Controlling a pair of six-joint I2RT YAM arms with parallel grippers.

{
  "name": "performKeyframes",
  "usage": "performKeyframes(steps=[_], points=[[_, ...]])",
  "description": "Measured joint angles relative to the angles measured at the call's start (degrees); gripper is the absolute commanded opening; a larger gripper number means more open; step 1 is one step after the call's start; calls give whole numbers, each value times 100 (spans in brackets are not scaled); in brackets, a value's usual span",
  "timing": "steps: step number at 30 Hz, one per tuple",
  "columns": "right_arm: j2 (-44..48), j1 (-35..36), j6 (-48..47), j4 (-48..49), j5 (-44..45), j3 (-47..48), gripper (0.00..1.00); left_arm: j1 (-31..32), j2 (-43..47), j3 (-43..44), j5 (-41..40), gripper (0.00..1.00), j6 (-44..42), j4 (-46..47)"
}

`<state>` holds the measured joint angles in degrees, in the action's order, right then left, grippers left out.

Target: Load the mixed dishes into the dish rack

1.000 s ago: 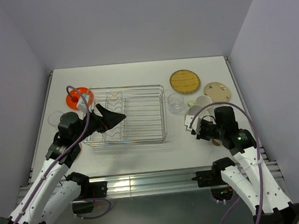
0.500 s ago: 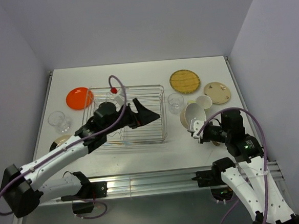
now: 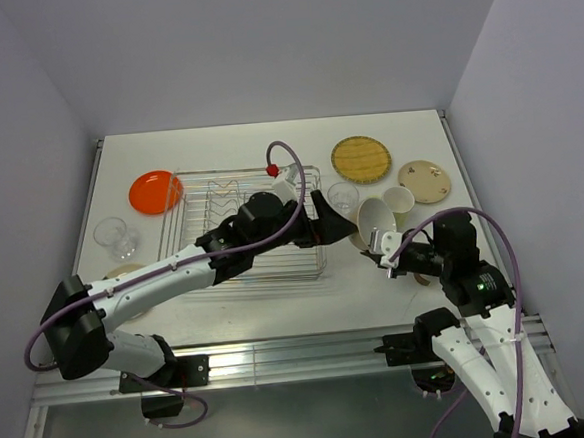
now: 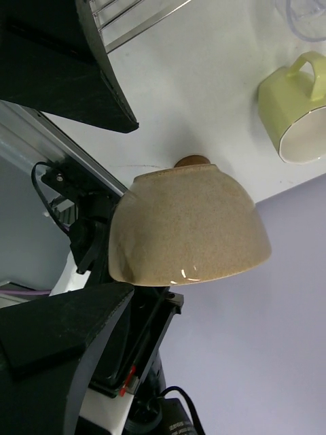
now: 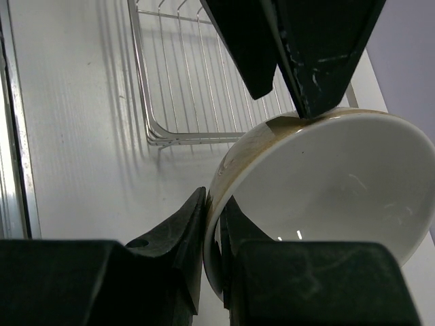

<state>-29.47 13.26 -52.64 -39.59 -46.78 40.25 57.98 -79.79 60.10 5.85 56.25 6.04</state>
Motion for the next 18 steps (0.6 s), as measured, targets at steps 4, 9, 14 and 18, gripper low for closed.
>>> performKeyframes(steps=[4, 9, 14, 18], points=[[20, 2, 127, 105, -7, -20, 0, 50, -160, 186, -96, 99, -11, 2], [42, 26, 267, 153, -7, -24, 0, 103, -234, 297, -166, 99, -186, 4], [24, 35, 289, 107, -31, -26, 0, 118, 7, 236, -461, 99, -868, -92], [-57, 37, 181, -74, -184, -17, 0, 118, 1023, -330, -603, 99, -2166, 28]])
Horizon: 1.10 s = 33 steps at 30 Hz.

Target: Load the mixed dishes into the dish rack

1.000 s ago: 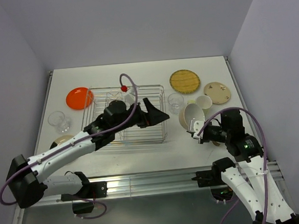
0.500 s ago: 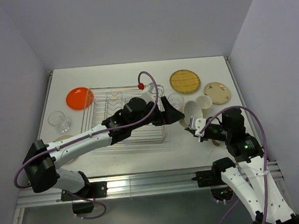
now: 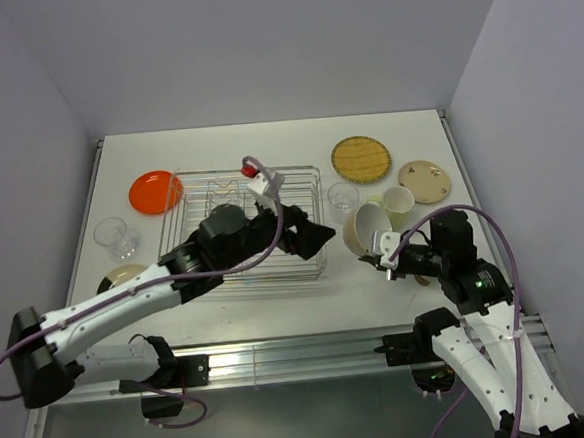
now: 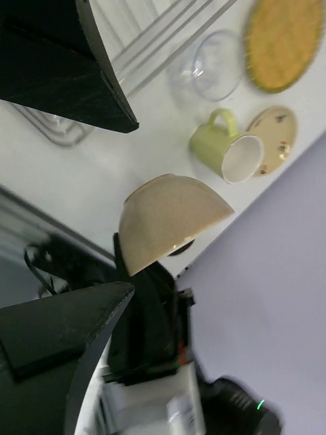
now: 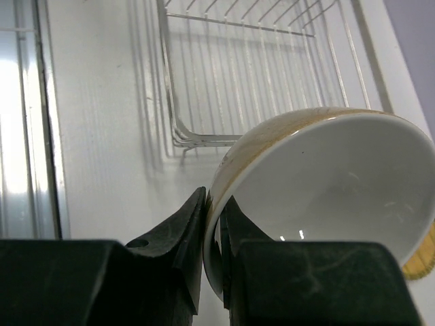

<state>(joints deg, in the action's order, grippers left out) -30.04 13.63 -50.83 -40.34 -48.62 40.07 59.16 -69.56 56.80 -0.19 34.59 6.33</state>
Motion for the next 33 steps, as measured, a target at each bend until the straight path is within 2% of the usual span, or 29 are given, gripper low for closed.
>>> performKeyframes(steps=[2, 6, 10, 13, 21, 27, 33], points=[[-101, 0, -157, -208, -131, 15, 0, 2, 525, -280, 111, 99, -675, 76], [-474, 4, -697, -892, -354, 216, 0, 111, 1300, -612, 472, 99, -2616, 15], [-822, 55, -1126, -1338, -474, 527, 0, 337, 1440, -695, 601, 99, -4157, -444], [-975, 229, -1318, -1526, -483, 651, 0, 463, 1342, -737, 538, 99, -4944, -824], [-1047, 850, -1290, -1633, -437, 728, 0, 621, 1196, -859, 179, 99, -6212, -1182], [-1117, 1139, -1185, -1633, -433, 728, 0, 717, 1145, -857, 90, 99, -6721, -1198], [-1349, 1292, -1145, -1729, -485, 820, 0, 1143, 1088, -855, 26, 99, -7154, -1543]])
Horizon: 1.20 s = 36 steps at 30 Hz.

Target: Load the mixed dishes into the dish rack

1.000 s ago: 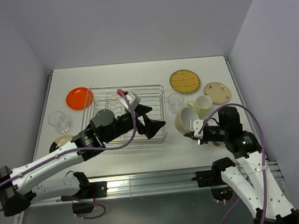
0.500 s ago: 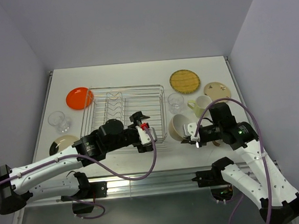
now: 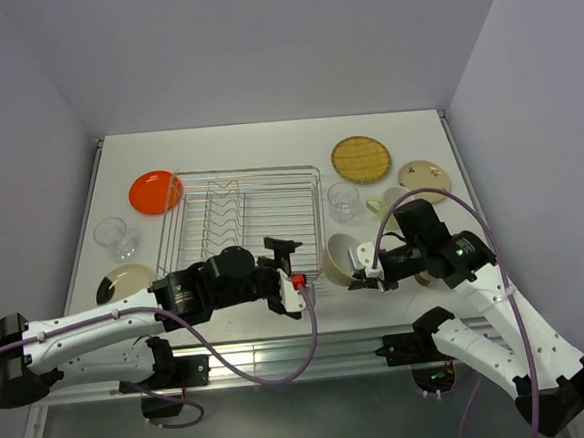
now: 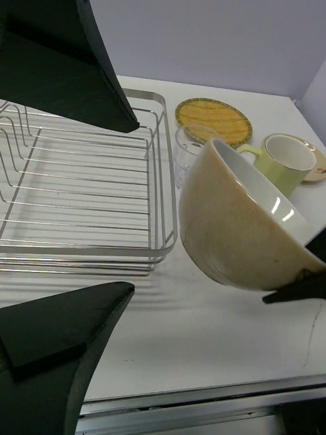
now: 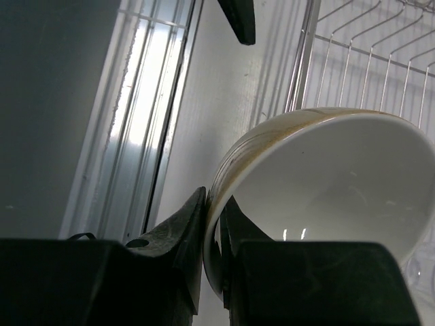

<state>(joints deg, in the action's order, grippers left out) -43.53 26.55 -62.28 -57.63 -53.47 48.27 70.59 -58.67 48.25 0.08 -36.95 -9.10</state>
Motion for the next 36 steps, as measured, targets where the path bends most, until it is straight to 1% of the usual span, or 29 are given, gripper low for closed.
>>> performKeyframes(steps=[7, 13, 19, 24, 29, 36], points=[[-579, 409, -144, -365, -256, 573, 0, 525, 184, 0, -424, 99, -437, -214], [-807, 879, -192, -544, -374, 671, 0, 680, 310, -2, -813, 99, -704, -278], [-1003, 1215, -192, -654, -468, 763, 0, 850, 378, -2, -901, 99, -737, -291], [-1248, 1373, -308, -793, -476, 1049, 0, 1172, 372, -2, -918, 99, -706, -439], [-1519, 1502, -590, -1128, -531, 1318, 0, 1480, 372, -2, -1014, 99, -688, -695], [-1818, 1954, -855, -1517, -614, 1563, 0, 1609, 365, -2, -1163, 99, -706, -841]])
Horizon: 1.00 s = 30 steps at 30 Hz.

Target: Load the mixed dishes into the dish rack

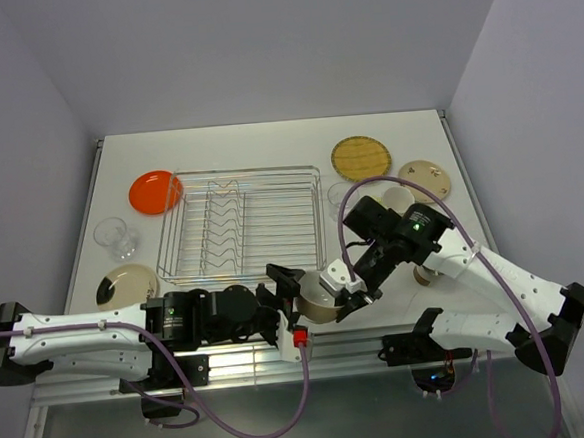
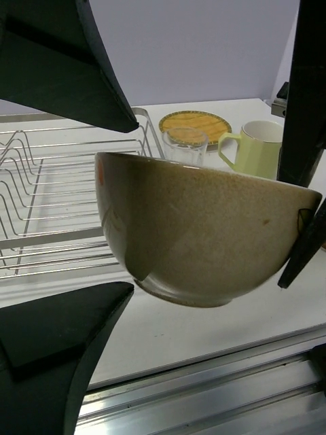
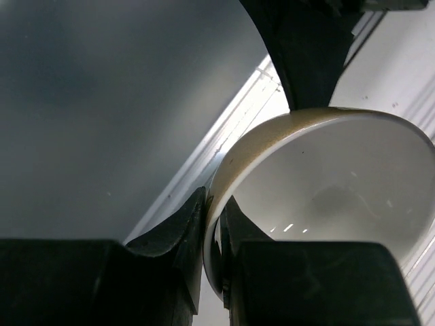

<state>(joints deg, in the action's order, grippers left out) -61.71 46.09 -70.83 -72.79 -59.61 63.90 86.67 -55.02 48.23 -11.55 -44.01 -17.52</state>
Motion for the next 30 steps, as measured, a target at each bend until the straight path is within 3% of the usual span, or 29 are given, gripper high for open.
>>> performKeyframes(steps=[14, 30], points=[[-625, 216, -964, -466, -444, 393, 0, 588, -210, 39, -321, 99, -35, 7], [-629, 356, -1080, -485, -627, 437, 0, 610, -234, 39, -743, 97, -234, -33]])
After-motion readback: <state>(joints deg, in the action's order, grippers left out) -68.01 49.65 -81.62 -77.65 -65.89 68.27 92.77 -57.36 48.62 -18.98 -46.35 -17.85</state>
